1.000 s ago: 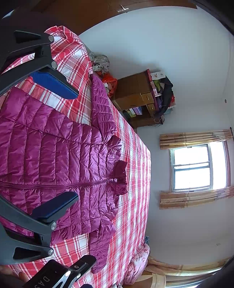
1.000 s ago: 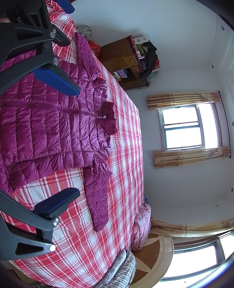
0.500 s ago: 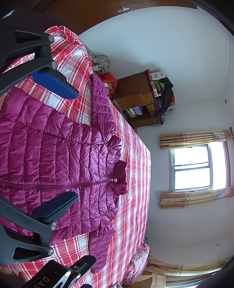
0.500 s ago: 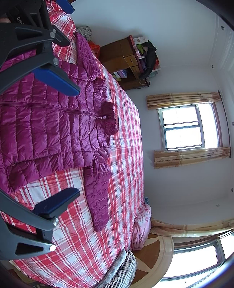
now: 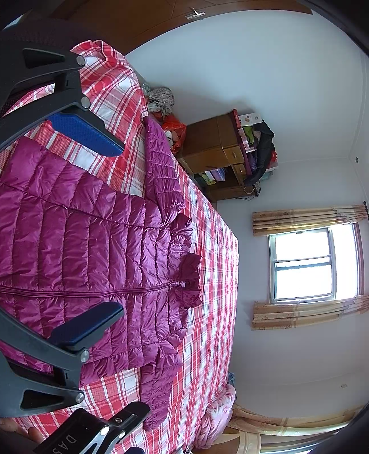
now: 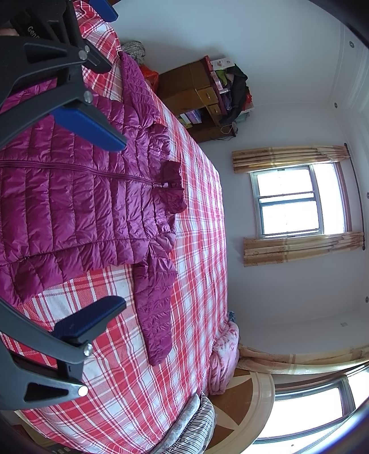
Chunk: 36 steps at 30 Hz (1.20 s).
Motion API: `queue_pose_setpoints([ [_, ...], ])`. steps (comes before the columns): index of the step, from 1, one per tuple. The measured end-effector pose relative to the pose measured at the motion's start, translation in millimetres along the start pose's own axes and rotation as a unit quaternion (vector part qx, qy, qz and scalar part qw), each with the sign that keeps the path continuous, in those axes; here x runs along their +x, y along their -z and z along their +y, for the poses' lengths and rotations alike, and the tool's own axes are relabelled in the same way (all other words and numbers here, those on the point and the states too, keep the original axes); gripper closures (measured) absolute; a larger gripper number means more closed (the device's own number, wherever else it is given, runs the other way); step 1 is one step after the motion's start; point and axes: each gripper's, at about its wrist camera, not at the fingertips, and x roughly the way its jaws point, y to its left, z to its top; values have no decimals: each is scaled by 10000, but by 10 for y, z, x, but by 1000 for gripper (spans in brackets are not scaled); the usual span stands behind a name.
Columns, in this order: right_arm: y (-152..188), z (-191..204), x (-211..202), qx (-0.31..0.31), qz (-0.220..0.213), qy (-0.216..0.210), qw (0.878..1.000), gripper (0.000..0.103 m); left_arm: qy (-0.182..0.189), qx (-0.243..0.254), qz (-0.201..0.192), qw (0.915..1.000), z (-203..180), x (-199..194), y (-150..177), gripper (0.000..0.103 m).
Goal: Fold large clothes
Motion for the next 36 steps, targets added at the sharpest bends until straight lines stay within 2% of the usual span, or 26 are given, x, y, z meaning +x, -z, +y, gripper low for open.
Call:
queue_pose_setpoints([
  [16,32,-25,119,19,176,-41,9998,0,36,-5,144,9999,-21,128,62,1],
  [20,78,-144,306,105,415,-25,9991,0,459,-193,278,9984,19,223,86,1],
  [23,163,-353,501,253,628,5,9977,0,823,-419,554,9942,35,428,164,1],
  [26,250,-626,735,405,896,223,9949,0,933,-454,900,9905,17,675,262,1],
  [31,312,-1293,1055,902,1095,652,9877,0,695,-296,1147,9905,77,1070,348,1],
  [34,188,-1662,1227,1090,1133,1020,9823,0,447,-186,1103,9927,182,1268,262,1],
  [36,29,-1923,1372,1219,1112,1234,9785,4,156,-116,991,9949,257,1426,132,1],
])
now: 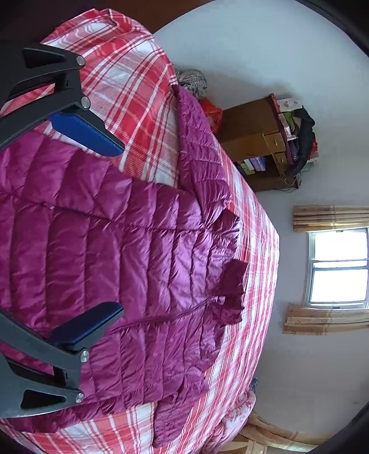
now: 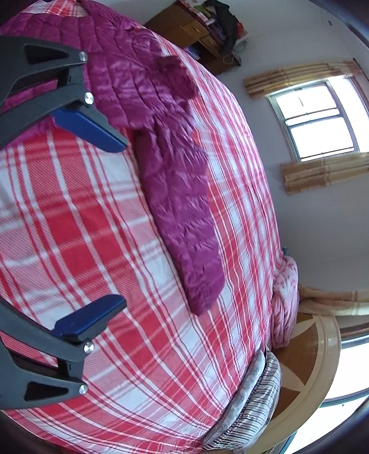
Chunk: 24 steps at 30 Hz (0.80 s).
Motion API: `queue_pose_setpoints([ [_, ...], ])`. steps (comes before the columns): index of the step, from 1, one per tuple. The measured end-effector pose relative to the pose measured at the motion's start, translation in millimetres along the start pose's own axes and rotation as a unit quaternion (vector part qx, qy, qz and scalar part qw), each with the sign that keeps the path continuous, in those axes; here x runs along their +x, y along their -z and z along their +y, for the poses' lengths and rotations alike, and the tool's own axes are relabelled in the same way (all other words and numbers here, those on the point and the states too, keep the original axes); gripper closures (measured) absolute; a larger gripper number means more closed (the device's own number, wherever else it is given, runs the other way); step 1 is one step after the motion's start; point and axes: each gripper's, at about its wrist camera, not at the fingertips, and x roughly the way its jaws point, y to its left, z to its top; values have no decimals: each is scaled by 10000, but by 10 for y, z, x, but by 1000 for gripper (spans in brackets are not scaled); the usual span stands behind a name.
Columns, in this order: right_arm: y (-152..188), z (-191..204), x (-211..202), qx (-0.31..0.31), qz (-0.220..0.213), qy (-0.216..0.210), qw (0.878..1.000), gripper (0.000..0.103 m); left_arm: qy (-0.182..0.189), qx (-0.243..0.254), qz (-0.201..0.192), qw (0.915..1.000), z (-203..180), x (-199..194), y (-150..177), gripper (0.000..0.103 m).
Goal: Fold large clothes
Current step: 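Grasp the sleeve cuff nearest the right tool with the right gripper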
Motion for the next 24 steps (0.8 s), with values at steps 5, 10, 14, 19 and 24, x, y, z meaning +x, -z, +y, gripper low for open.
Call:
queue_pose_setpoints([
  [5,-585,-458,506,956,-20,451,9944,10,-277,-121,-270,9992,106,312,-360,1],
  [10,-758,-758,1187,1676,502,655,9824,19,-205,-90,-167,9996,20,731,-572,1],
  [14,-726,-935,1537,2230,747,869,9681,28,-220,33,-82,9997,-63,1043,-684,1],
  [19,-829,-855,1718,2022,702,985,9719,28,-287,91,-122,9995,-54,1305,-765,1],
  [24,-813,-848,1845,1780,666,1140,9751,58,-235,-148,139,9995,-26,1616,-664,1],
])
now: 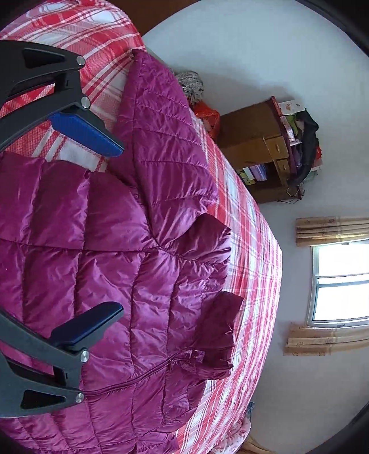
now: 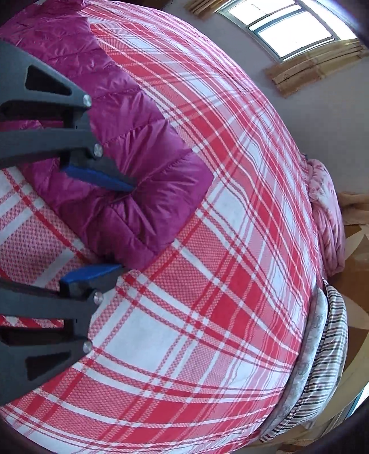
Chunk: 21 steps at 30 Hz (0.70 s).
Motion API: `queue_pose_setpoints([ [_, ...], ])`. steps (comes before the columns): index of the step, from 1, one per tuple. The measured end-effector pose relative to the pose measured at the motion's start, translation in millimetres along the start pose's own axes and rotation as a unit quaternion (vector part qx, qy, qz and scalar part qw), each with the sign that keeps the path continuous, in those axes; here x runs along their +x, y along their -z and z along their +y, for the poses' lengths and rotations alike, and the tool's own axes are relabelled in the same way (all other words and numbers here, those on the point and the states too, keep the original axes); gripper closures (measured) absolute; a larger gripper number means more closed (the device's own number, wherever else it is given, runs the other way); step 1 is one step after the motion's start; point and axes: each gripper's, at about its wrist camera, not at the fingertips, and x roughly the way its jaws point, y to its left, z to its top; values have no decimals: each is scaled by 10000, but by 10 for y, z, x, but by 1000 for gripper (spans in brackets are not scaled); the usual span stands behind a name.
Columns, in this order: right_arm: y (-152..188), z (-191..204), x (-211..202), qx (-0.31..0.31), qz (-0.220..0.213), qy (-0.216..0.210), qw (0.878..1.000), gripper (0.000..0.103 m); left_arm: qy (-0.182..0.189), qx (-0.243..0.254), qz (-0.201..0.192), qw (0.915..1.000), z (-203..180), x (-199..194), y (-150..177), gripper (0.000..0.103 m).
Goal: Fold large clothes
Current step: 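Grasp the sleeve cuff nearest the right tool with the right gripper, then fold the held sleeve across the jacket front with the right gripper, release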
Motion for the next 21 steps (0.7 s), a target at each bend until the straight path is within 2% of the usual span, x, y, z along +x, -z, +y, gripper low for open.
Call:
queue_pose_setpoints([
  [1,-2,9,4,-30,5,24,10000,62,4,-24,46,10000,-9,40,33,1],
  [3,8,68,-24,-265,-20,-14,9996,84,6,-26,181,9998,-30,133,108,1],
  [4,23,123,-52,-450,-48,4,9990,87,15,5,246,9997,-44,163,135,1],
  [7,55,245,-263,-809,-338,138,9961,89,66,73,269,9996,-52,129,141,1],
  [11,85,514,-834,-1317,-997,-120,9862,89,203,1,-35,9998,60,-90,77,1],
  [16,331,1219,-1612,-2210,-1501,-901,9594,89,55,-51,-396,9992,274,-267,20,1],
  [21,924,2079,-2229,-3164,-1560,-1851,9172,89,-102,-387,-472,9981,564,-275,26,1],
])
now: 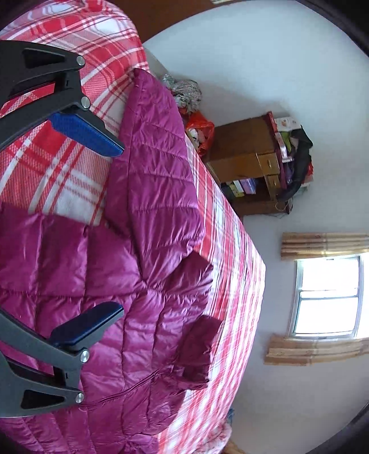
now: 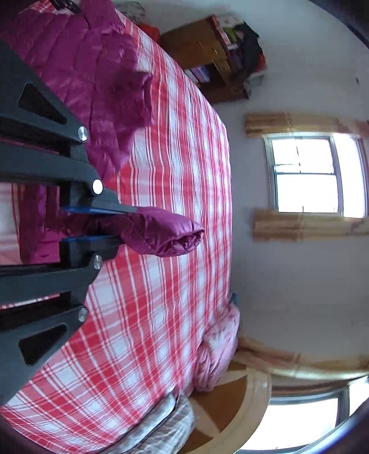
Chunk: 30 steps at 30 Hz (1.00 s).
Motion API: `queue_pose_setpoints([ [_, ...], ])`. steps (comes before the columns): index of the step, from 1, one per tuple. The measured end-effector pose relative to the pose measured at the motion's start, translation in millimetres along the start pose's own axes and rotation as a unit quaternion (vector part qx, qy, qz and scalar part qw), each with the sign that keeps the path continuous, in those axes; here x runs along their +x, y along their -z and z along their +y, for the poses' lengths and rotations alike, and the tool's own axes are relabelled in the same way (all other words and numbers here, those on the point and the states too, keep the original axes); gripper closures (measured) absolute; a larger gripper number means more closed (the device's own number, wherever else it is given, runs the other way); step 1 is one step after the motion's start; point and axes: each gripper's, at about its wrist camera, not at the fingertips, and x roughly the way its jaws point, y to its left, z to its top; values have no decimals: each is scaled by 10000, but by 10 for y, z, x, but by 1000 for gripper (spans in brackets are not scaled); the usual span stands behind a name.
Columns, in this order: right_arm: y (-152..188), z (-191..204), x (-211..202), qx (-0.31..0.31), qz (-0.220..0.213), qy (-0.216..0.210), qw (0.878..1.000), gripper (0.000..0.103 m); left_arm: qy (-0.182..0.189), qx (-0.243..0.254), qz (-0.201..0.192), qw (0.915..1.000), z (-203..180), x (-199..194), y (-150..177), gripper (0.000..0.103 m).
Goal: Fold large clothes
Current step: 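Fold the held sleeve across the jacket front with the right gripper, release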
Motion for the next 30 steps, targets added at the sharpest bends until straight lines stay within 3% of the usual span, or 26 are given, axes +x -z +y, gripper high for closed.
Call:
queue_pose_setpoints([
  [5,171,1131,60,-719,99,-923,9931,89,-20,-306,6,9995,173,44,29,1],
  [12,684,2269,399,-1168,449,-1551,9799,89,-100,-74,-162,9998,121,36,56,1],
  [18,965,2786,648,-1199,778,-1948,9704,89,-77,-81,-111,9999,115,67,74,1],
  [22,1039,2927,801,-1216,955,-2243,9622,86,3,-112,56,9999,92,134,96,1],
  [25,1083,2883,967,-764,1332,-2835,9466,67,-75,-5,16,10000,54,135,106,1],
  [26,1092,2857,1031,-532,1513,-3105,9369,40,-82,3,18,10000,43,142,110,1],
  [27,1087,2811,1070,-282,1677,-3313,9281,24,-72,13,40,10000,33,151,113,1],
  [30,987,2587,947,196,1517,-3616,9197,28,-62,62,81,9999,9,168,128,1],
])
